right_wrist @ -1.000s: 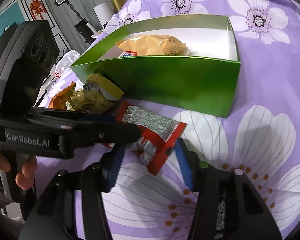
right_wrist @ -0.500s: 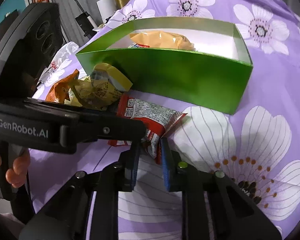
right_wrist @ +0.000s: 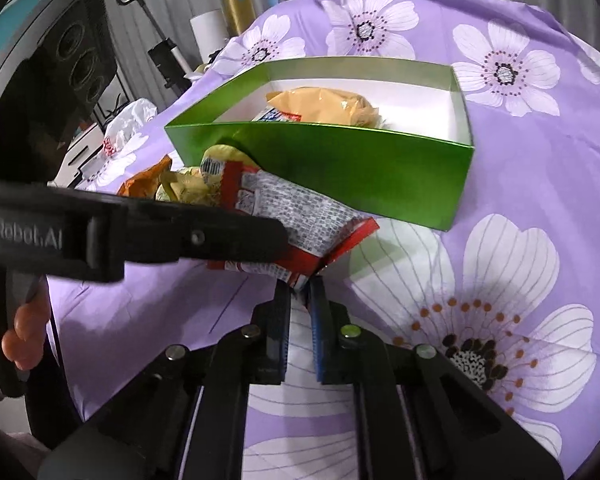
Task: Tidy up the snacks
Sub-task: 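Lift the red-and-white packet up over the green box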
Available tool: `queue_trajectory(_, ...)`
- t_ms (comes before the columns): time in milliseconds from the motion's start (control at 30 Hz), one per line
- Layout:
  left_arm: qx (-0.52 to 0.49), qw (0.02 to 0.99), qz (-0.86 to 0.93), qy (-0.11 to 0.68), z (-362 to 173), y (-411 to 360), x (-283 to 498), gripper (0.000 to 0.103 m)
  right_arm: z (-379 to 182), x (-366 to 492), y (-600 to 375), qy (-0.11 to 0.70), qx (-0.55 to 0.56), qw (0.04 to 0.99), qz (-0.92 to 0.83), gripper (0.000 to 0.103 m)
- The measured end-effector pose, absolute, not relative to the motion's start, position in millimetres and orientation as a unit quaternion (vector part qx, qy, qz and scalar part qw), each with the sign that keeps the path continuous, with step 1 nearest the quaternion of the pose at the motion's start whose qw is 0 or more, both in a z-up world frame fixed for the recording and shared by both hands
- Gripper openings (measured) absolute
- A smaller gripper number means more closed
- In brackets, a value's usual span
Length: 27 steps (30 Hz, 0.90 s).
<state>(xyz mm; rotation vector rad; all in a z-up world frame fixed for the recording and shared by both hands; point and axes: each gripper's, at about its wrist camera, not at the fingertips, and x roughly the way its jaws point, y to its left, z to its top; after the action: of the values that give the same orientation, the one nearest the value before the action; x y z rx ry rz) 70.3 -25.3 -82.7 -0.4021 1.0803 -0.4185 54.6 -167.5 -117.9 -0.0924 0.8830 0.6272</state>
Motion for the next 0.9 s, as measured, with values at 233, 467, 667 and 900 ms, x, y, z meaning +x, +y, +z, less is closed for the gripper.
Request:
queue_trajectory(233,-0.183,0.830,-0.201,0.487,-64.1,-26.3,64.5,0.040,-100.7,47.3,-168.5,0.403,-0.042,0.864,0.298,0.009)
queue_trajectory(467,-0.164,0.850,-0.210,0.454,-31.3,-27.6,64.4,0.040,-68.7,44.1,-168.4,0.370,-0.050,0.878,0.299,0.009)
queue_trajectory(667,-0.148,0.864,-0.212,0.432,-8.2,-26.0,73.7,0.040,-46.1,50.3,-166.6,0.346,-0.055,0.888,0.299,0.009)
queue_trajectory(900,-0.137,0.876,-0.211,0.411,10.2,-18.7,91.1,0.040,-27.3,68.2,-160.3,0.325,-0.061,0.896,0.298,0.009)
